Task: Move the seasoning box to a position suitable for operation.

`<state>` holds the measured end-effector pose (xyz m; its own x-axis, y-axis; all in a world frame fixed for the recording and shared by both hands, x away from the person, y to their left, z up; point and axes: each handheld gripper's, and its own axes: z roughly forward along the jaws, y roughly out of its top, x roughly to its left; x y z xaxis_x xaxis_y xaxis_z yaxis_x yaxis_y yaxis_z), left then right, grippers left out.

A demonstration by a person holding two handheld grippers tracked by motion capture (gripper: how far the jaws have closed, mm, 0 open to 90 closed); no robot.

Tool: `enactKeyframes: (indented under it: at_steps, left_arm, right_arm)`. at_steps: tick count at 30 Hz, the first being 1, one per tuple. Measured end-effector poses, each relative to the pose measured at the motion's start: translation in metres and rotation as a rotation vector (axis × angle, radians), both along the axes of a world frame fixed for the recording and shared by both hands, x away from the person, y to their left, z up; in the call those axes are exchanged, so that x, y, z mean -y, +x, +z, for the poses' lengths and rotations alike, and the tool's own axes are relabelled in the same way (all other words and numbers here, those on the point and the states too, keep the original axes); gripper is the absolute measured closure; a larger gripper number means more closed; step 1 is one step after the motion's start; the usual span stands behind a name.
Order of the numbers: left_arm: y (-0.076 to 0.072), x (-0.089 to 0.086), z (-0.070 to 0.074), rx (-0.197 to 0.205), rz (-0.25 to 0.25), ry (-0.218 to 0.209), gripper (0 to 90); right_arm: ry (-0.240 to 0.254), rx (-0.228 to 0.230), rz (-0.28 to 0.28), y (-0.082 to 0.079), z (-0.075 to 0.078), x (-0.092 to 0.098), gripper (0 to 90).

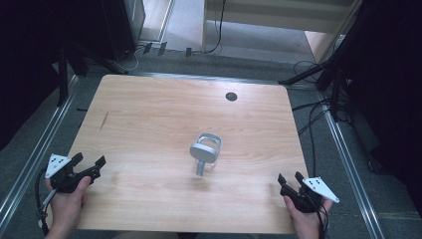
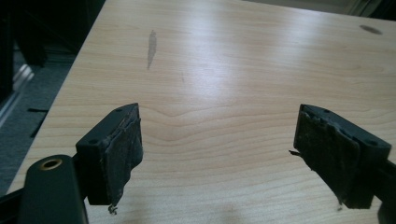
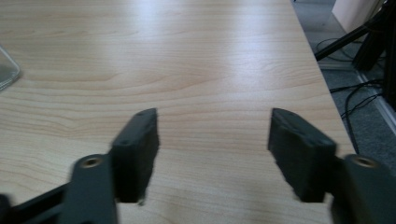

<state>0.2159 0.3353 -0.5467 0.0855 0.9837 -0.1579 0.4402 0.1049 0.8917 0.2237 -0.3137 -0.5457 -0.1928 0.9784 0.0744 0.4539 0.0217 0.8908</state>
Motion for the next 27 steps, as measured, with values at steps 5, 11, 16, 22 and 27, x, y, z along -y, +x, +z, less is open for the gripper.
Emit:
enactKeyframes:
  at_steps: [5, 11, 16, 22, 27]
  left_arm:
    - [0.001, 0.007, 0.004, -0.025, 0.029, 0.054, 31.7]
    - [0.003, 0.019, 0.014, -0.031, -0.063, -0.016, 63.2]
    - [0.008, 0.048, 0.021, -0.038, -0.165, -0.021, 77.9]
    - [0.018, 0.085, 0.023, -0.056, -0.311, -0.031, 89.9]
    - [0.022, 0.137, 0.025, -0.067, -0.469, -0.046, 90.0]
  right_arm:
    - [0.050, 0.008, 0.067, 0.000, 0.003, -0.003, 60.4]
    - [0.109, 0.039, 0.084, 0.003, 0.013, -0.012, 66.2]
    - [0.137, 0.031, 0.108, 0.008, 0.018, -0.028, 79.0]
    - [0.141, -0.001, 0.169, 0.011, 0.019, -0.051, 89.1]
    - [0.134, 0.014, 0.235, 0.018, 0.026, -0.084, 90.0]
